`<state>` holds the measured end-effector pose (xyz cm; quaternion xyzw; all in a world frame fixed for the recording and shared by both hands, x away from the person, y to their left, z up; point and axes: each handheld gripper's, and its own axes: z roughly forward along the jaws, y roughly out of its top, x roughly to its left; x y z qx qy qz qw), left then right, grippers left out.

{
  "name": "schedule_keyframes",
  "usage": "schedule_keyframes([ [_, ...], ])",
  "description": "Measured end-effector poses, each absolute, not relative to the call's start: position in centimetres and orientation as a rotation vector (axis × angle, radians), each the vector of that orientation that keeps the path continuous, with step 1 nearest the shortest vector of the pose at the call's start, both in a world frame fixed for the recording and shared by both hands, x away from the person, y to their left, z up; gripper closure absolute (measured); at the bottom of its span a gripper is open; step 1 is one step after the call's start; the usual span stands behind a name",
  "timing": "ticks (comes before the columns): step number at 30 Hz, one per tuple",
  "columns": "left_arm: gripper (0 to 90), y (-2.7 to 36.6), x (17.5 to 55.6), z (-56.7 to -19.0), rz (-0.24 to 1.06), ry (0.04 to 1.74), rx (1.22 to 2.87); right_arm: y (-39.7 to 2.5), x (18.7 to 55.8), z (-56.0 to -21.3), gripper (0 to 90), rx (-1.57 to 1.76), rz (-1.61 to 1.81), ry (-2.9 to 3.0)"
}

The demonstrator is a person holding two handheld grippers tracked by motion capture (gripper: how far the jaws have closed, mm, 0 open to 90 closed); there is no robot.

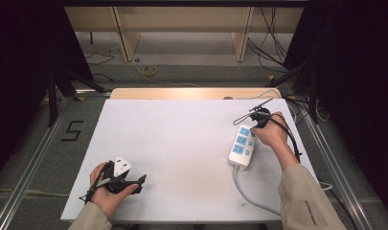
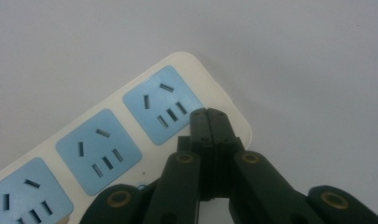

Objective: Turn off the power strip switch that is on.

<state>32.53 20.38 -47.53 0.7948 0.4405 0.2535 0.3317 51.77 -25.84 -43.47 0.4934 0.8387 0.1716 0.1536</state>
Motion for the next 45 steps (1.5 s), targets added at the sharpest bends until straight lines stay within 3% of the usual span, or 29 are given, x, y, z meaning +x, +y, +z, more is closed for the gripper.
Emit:
schedule_keyframes([
  [45,15.2,20.44,32.52,-47.53,0.663,1.152,2.076,-25.80,51.38,-43.61,90.0,1.413,0.540,2.410],
])
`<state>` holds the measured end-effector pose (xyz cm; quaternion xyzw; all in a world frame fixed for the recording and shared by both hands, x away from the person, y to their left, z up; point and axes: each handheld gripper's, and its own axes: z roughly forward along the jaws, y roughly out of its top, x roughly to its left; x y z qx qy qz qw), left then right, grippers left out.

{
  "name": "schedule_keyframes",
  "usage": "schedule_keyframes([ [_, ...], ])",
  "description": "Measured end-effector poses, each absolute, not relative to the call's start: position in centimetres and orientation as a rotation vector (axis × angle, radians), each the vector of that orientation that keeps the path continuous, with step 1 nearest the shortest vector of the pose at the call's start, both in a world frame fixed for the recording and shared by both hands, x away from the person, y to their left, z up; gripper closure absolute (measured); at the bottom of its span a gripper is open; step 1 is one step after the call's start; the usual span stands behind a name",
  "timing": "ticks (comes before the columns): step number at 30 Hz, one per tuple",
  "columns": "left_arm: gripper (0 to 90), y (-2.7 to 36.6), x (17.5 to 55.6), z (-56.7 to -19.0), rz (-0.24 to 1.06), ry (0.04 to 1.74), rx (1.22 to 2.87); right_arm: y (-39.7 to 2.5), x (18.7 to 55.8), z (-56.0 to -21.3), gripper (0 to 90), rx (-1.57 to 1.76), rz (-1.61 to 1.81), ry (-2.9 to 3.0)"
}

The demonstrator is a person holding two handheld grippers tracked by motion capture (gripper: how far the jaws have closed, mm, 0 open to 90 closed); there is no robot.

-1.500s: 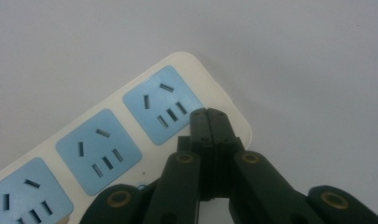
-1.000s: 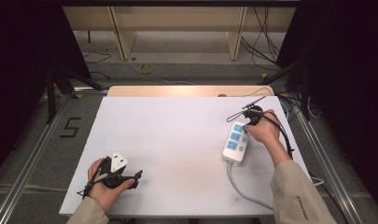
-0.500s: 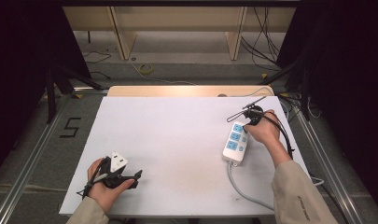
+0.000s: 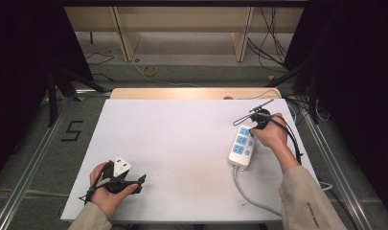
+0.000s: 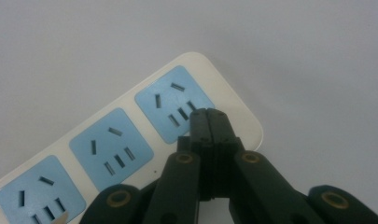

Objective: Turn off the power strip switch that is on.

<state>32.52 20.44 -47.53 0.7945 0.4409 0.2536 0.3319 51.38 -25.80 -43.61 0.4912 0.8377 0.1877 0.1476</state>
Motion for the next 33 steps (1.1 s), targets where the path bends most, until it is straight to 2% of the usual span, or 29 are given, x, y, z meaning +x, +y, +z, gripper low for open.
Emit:
schedule_keyframes([
  [14,15.2,20.5,32.5,-47.5,0.663,1.152,2.076,-25.9,51.1,-43.3,90.0,1.386,0.552,2.401],
  [33,15.2,20.5,32.5,-47.5,0.664,1.156,2.077,-26.4,50.4,-42.3,82.6,1.402,0.586,2.390],
])
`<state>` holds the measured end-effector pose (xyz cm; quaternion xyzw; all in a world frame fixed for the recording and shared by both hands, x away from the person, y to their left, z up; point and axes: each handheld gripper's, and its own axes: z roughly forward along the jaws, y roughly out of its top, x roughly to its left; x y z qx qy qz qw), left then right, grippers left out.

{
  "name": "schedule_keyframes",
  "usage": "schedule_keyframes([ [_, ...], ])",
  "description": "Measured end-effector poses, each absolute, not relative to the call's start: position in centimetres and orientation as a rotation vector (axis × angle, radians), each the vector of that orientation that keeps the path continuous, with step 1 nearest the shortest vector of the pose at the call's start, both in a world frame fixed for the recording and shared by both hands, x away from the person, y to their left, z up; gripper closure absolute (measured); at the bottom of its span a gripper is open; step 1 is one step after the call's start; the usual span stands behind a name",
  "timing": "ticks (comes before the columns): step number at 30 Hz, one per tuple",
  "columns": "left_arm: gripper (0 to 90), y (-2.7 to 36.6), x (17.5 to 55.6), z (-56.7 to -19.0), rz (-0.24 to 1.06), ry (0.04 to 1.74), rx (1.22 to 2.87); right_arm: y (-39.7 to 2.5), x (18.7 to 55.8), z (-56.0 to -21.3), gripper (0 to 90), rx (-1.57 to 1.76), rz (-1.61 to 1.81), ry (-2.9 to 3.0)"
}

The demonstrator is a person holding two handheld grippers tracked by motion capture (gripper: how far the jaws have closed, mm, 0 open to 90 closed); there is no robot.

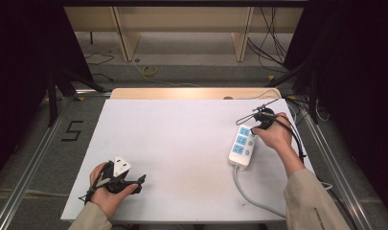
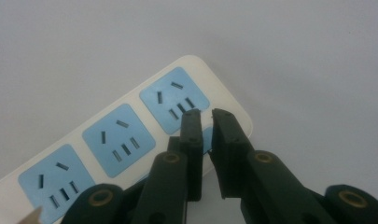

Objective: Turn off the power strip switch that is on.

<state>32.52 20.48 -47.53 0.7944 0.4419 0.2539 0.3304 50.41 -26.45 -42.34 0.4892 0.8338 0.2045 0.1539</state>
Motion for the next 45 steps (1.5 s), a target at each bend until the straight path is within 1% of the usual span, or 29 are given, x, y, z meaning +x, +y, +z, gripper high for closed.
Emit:
schedule_keyframes([
  [13,15.2,20.5,32.5,-47.5,0.665,1.154,2.075,-26.5,49.5,-41.7,76.1,1.392,0.636,2.396],
  [30,15.2,20.5,32.4,-47.5,0.668,1.153,2.080,-27.1,48.1,-41.4,73.2,1.376,0.668,2.387],
  [45,15.2,20.5,32.4,-47.5,0.668,1.156,2.080,-27.6,45.7,-41.4,69.8,1.348,0.724,2.389],
])
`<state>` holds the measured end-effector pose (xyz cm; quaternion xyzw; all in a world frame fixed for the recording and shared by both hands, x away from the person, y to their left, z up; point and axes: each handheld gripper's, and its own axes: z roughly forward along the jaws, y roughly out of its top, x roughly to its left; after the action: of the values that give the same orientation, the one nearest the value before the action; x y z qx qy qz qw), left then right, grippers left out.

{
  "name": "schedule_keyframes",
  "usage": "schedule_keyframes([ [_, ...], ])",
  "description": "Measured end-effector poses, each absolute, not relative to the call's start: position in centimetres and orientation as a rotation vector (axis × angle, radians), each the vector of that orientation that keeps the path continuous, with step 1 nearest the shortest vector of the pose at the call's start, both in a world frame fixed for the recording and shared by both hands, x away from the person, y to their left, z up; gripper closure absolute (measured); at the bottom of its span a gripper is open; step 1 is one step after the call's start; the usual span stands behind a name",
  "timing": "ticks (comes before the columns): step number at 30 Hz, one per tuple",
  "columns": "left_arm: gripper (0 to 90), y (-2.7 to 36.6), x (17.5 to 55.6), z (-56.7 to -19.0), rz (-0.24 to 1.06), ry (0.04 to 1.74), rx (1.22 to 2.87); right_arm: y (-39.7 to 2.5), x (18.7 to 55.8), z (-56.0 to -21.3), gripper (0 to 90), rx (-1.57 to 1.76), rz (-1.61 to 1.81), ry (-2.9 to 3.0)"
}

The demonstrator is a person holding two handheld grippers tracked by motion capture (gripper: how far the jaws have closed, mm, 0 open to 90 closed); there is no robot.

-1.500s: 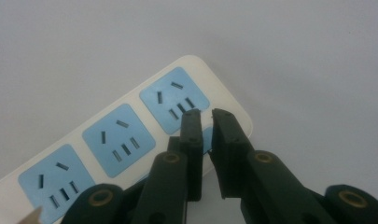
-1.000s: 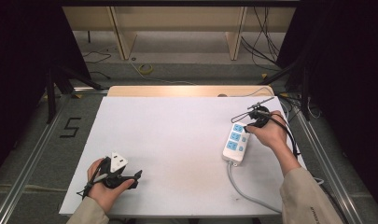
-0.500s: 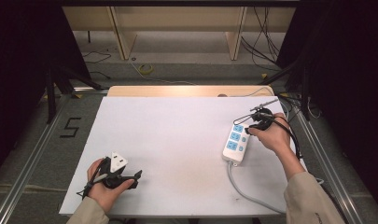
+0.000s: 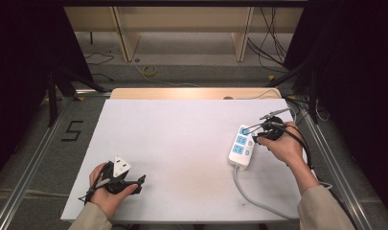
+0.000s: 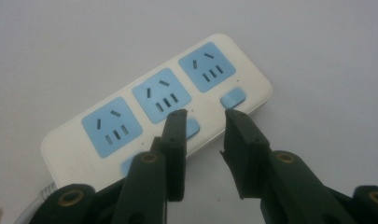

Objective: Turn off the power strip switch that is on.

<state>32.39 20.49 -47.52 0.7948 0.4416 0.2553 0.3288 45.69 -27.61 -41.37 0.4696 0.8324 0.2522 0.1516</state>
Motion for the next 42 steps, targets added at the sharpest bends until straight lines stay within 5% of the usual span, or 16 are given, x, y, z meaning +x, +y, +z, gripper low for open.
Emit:
schedule_keyframes([
  [42,15.4,20.3,32.3,-47.6,0.658,1.160,2.082,-28.0,37.7,-42.4,55.3,1.209,0.947,2.418],
])
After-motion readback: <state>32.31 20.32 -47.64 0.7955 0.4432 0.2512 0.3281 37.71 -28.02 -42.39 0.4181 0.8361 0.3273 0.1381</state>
